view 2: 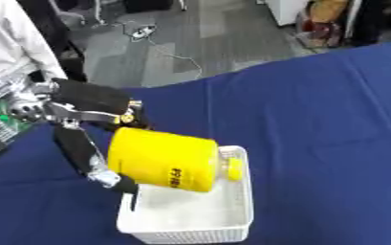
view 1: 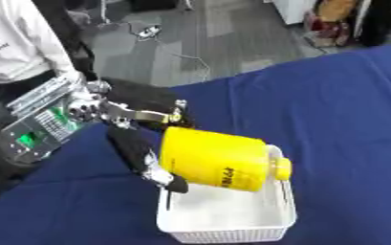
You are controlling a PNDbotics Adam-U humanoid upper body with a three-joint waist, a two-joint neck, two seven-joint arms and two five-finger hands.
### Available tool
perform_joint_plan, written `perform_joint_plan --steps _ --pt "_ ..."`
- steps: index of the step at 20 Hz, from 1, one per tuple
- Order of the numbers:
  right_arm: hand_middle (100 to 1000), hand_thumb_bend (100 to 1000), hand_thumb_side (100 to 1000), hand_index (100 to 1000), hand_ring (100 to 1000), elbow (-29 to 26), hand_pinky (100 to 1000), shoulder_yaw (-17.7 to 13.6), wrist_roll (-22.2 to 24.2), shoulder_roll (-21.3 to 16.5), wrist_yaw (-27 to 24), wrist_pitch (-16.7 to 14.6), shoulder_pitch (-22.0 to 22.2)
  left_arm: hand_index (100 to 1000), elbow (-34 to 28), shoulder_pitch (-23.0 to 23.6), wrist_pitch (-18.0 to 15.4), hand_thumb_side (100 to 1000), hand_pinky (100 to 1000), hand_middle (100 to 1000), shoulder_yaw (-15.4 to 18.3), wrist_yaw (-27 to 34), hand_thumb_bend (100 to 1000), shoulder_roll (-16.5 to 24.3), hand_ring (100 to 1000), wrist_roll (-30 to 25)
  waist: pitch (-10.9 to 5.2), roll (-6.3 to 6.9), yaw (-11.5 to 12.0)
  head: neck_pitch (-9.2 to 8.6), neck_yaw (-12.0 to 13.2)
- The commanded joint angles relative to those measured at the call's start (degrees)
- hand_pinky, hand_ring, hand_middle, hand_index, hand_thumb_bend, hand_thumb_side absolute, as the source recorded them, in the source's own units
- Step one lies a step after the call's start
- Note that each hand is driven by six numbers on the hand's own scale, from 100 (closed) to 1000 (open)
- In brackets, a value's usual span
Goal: Pick up objects on the table and place them in the box.
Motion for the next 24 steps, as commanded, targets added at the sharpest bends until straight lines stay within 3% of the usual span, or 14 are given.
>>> perform_joint_plan --steps 1,2,4,5,6,7,10,17,24 --pt "481 100 1000 644 394 -0.58 289 -0.09 -0.18 -0.52 0.29 -0.1 -0.74 481 1.44 -1.15 -0.61 803 100 236 0.25 -1.62 208 0.57 222 0.72 -0.82 -0.46 -0.08 -0.64 0.68" --pt "481 100 1000 644 394 -0.58 289 -0.08 -0.18 -0.51 0.3 -0.1 -0.75 542 1.78 -1.19 -0.92 805 170 335 0.1 -1.97 268 0.47 325 0.59 -0.81 -0.46 -0.11 -0.63 0.68" --pt "481 100 1000 644 394 -0.58 289 -0.06 -0.18 -0.48 0.31 -0.08 -0.78 703 2.37 -1.26 -1.5 879 404 559 -0.31 -2.86 417 0.37 562 -0.61 -0.8 -0.44 -0.16 -0.6 0.73" --pt "481 100 1000 644 394 -0.58 289 -0.05 -0.19 -0.47 0.31 -0.08 -0.79 744 2.68 -1.3 -1.63 915 495 629 -0.51 -3.45 459 0.31 637 -1.66 -0.8 -0.43 -0.19 -0.59 0.76" --pt "481 100 1000 644 394 -0.58 289 -0.05 -0.19 -0.46 0.33 -0.07 -0.8 744 2.89 -1.41 -1.75 915 495 629 -0.58 -3.92 459 0.19 637 -2.6 -0.8 -0.43 -0.19 -0.57 0.76" --pt "480 100 1000 644 394 -0.58 289 -0.05 -0.2 -0.45 0.33 -0.08 -0.81 814 3.13 -1.45 -1.8 973 600 746 -0.65 -4.34 543 0.09 753 -3.6 -0.8 -0.43 -0.2 -0.57 0.75" --pt "480 100 1000 643 393 -0.58 289 -0.07 -0.24 -0.43 0.38 -0.09 -0.83 855 3.5 -1.6 -1.93 1000 652 801 -0.47 -4.58 590 -0.17 809 -5.39 -0.83 -0.41 -0.19 -0.55 0.7" --pt "480 100 1000 643 393 -0.58 289 -0.05 -0.33 -0.41 0.55 -0.06 -0.83 870 3.54 -1.73 -1.69 1000 663 816 -0.08 -3.36 686 -0.34 820 -6.57 -0.85 -0.4 -0.21 -0.51 0.72" --pt "480 100 1000 643 393 -0.58 289 -0.08 -0.45 -0.43 0.67 -0.08 -0.82 873 3.15 -1.46 -1.38 1000 656 816 0.88 -2.81 696 -0.36 818 -6.02 -0.86 -0.4 -0.18 -0.58 0.68"
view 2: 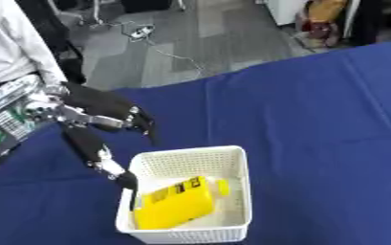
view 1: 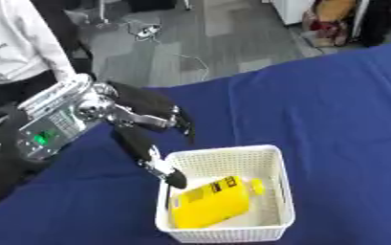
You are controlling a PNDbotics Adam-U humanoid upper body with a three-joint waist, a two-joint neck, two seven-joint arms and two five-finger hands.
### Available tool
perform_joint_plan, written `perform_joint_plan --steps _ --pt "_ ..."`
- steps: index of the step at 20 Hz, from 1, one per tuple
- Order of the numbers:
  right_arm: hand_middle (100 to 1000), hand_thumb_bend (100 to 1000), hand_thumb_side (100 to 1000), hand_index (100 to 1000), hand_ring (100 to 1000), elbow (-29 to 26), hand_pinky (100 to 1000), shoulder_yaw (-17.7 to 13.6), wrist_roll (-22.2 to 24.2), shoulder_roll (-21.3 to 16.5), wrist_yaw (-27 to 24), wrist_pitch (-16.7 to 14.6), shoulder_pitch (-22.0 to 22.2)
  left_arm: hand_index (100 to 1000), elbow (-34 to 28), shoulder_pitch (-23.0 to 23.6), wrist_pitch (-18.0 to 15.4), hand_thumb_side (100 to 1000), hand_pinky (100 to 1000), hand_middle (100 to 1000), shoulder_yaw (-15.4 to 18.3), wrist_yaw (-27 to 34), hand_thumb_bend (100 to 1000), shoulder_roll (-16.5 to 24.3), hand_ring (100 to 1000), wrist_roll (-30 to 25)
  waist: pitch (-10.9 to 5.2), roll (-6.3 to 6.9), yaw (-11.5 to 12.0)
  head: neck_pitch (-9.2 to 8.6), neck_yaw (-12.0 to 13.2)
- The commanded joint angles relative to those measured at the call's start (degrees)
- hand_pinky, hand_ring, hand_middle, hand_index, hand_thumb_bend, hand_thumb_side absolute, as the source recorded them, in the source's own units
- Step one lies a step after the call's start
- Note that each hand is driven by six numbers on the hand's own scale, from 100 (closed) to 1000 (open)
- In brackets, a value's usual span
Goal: Pick up objects on the table and place them in the box.
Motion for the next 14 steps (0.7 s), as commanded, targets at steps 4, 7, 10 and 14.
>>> perform_joint_plan --steps 4,7,10,14 --pt "480 100 1000 643 393 -0.58 289 -0.15 -0.32 -0.5 0.34 0.08 -0.71 866 -1.46 -0.03 0.25 1000 615 804 3.24 1.44 627 0.76 798 2.46 -0.89 -0.47 0.28 -0.8 0.51" --pt "480 100 1000 643 393 -0.58 289 -0.24 -0.41 -0.58 0.46 0.08 -0.6 843 -2.77 1.07 0.62 977 539 775 5.96 3.15 407 0.09 749 8.45 -0.9 -0.56 0.62 -1.18 0.31" --pt "480 100 1000 643 393 -0.58 289 -0.44 -0.61 -0.71 0.64 -0.01 -0.4 834 -3.97 3.7 1.71 959 500 765 9.41 5.25 350 -2.08 724 17.71 -0.91 -0.78 1.16 -2.0 -0.24" --pt "481 100 1000 643 394 -0.58 290 -0.72 -0.92 -0.94 1.03 -0.03 0.26 806 -6.65 9.68 2.89 949 365 719 14.3 10.9 234 -9.23 612 32.98 -0.97 -1.48 2.31 -3.34 -1.25"
